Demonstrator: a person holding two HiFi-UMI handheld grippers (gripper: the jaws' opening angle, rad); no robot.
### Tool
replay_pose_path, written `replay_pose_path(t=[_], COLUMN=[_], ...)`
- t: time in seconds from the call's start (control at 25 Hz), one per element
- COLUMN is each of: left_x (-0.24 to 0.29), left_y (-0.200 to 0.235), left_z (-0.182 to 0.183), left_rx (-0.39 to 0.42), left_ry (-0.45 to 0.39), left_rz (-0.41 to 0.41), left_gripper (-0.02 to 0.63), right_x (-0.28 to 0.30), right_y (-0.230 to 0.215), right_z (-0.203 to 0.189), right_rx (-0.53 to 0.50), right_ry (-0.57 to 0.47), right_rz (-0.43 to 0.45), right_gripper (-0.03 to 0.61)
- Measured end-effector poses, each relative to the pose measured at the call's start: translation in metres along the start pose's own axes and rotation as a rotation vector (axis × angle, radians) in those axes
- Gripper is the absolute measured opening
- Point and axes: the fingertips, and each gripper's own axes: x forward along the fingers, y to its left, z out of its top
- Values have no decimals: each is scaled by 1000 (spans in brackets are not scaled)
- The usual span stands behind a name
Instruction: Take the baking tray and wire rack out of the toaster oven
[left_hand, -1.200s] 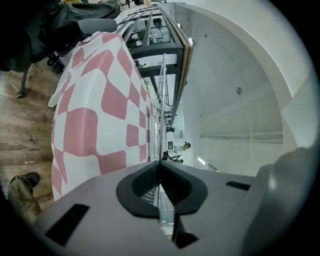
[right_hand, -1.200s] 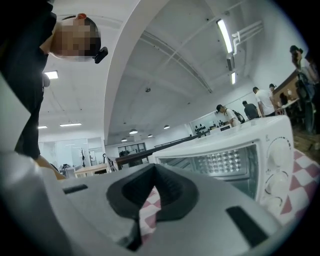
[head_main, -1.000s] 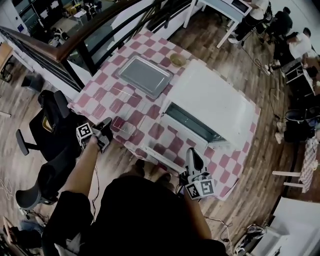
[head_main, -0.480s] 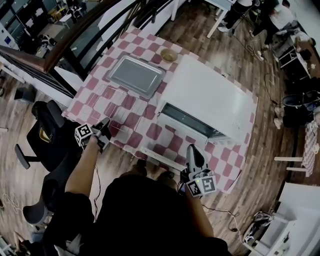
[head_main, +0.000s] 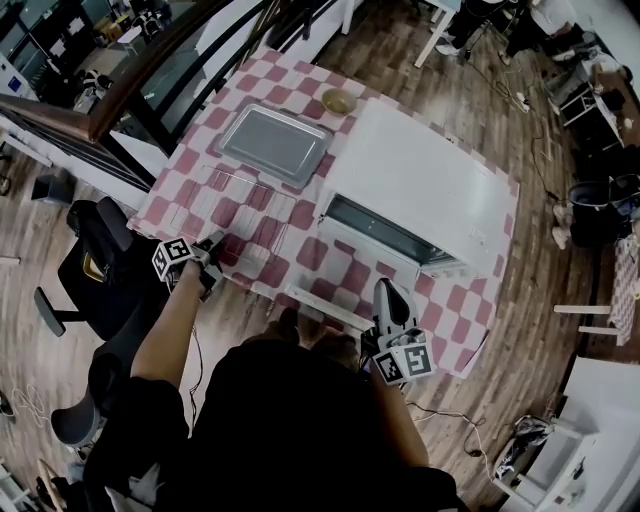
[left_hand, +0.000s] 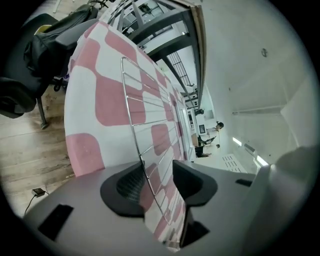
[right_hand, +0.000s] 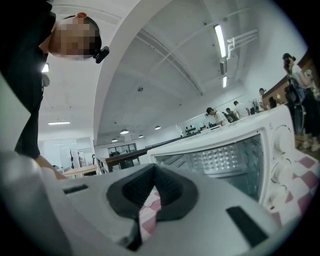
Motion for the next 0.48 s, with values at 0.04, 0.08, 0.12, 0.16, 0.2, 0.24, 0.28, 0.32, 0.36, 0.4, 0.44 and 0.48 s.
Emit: replay_pose_path(t=[0.04,0.08,0.12,0.16,0.2,0.24,0.28,0.32,0.36,0.4,0.44,0.48], left_x=[0,-1,-2,-3,-4,-6,-8,-12,-16,-21,-27,-32], left_y=[-2,-3,-4,-3,-2,0,1,3,5,6,7,5], left_z=[-1,-2,-3,-4,-6,-7,-9,-10,-12,-14,-16,-18], left_rx=[-5,-11,-17,-21,-22,-25,-31,-38,-44,-51,-58,-64], left_ry=[12,27,43,61,78,90,97,98,94,86,74,58], left_rz=[12,24,36,50,63,73,80,83,84,82,74,52], left_gripper=[172,185,208,219,221,221,221,221,221,221,219,216], right_x=[-1,-2,-2,-3,-3,-3,-4,-5,-6,-9,-12,-15], right_y=[1,2,4,5,6,7,7,8,8,7,6,4], right_z=[0,1,2,3,3,3,3,3,4,6,9,12], right_rx=[2,2,0,-2,-3,-4,-5,-6,-7,-9,-13,-19], right_ry=[0,0,-2,-5,-7,-9,-11,-13,-15,-19,-24,-30], right_rz=[1,3,6,9,12,13,14,13,11,8,5,2], right_gripper=[3,3,3,3,3,3,3,3,3,3,3,3])
